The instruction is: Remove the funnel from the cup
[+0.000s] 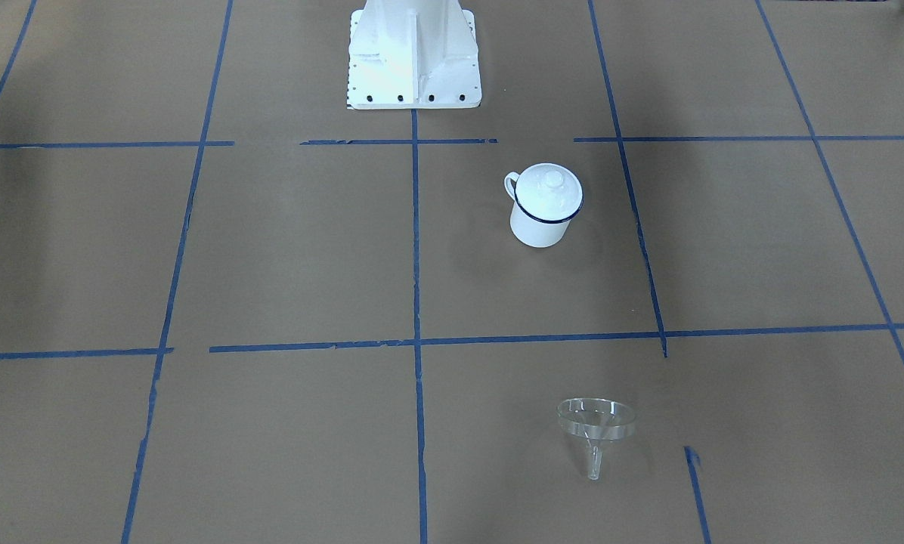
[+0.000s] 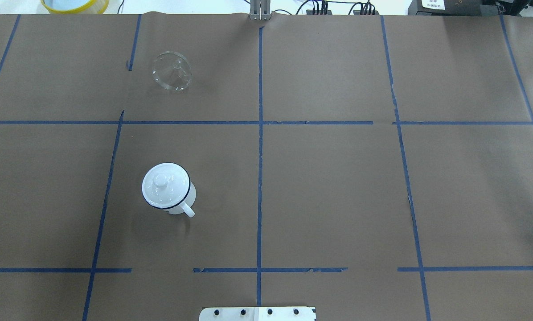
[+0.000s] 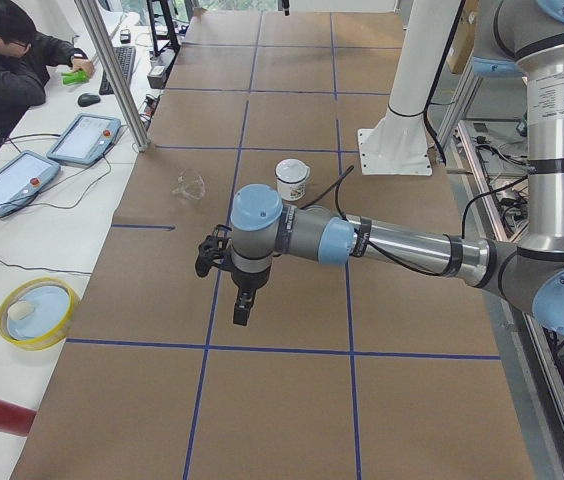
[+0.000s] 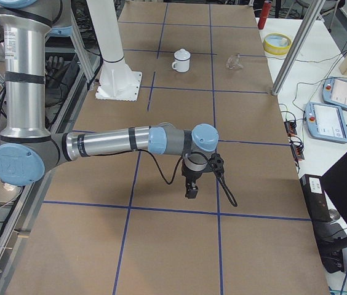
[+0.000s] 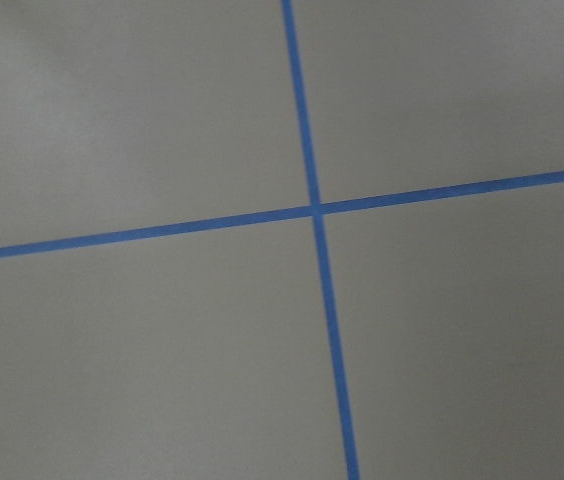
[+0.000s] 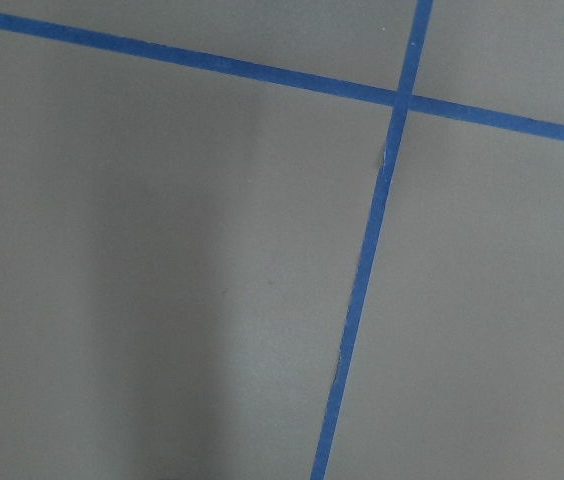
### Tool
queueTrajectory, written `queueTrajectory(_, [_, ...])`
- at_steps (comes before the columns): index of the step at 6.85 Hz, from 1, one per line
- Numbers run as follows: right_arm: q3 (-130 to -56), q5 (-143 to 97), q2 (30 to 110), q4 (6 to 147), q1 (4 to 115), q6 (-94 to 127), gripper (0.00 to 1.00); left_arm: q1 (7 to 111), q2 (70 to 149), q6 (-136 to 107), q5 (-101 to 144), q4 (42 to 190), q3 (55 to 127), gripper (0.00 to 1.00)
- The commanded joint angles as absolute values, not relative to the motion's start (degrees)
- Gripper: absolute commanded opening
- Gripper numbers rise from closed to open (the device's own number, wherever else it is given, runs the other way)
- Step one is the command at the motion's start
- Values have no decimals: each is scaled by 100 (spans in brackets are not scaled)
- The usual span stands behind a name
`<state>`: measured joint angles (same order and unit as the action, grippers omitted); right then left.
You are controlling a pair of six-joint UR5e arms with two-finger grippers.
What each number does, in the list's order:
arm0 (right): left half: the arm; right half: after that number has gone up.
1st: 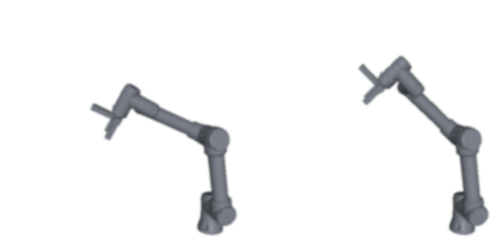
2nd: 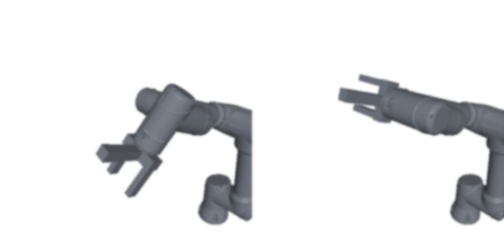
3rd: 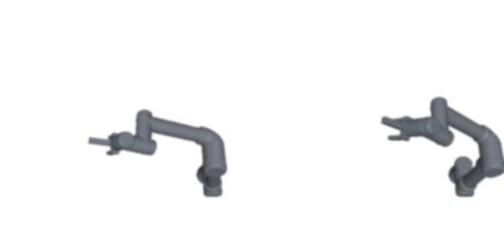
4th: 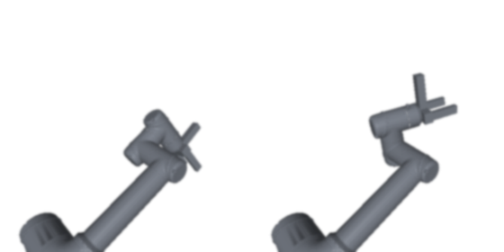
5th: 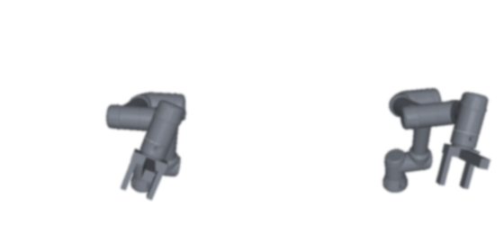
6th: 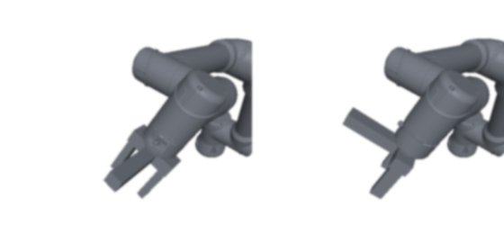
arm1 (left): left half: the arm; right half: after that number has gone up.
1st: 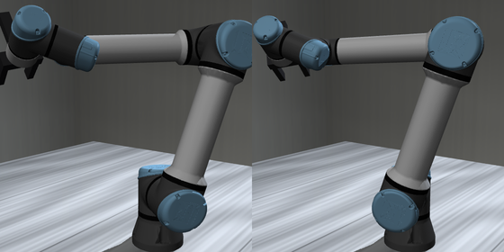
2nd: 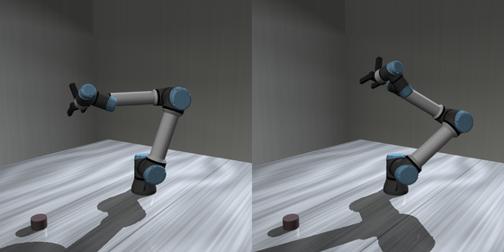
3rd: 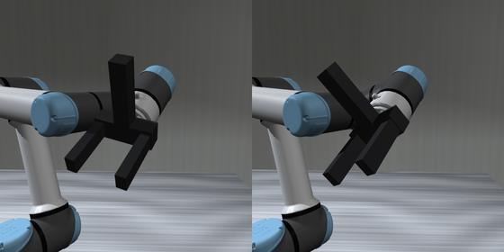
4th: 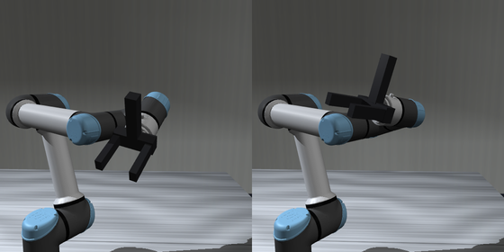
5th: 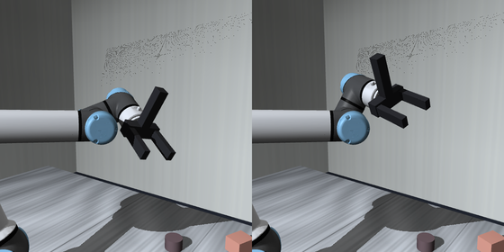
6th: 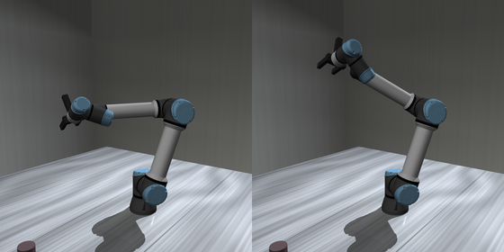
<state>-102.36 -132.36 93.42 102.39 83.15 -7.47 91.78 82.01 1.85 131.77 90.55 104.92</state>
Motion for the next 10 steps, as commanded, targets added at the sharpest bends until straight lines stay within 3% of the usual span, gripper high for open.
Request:
queueTrajectory(1, [-10230,-13236,9343,10239,8314,-747,100,9211,8078,220,13430,8956,10389,100])
queueTrajectory(10, [-10239,-13236,9343,10239,8314,-747,100,9211,8033,176,13456,9000,10450,100])
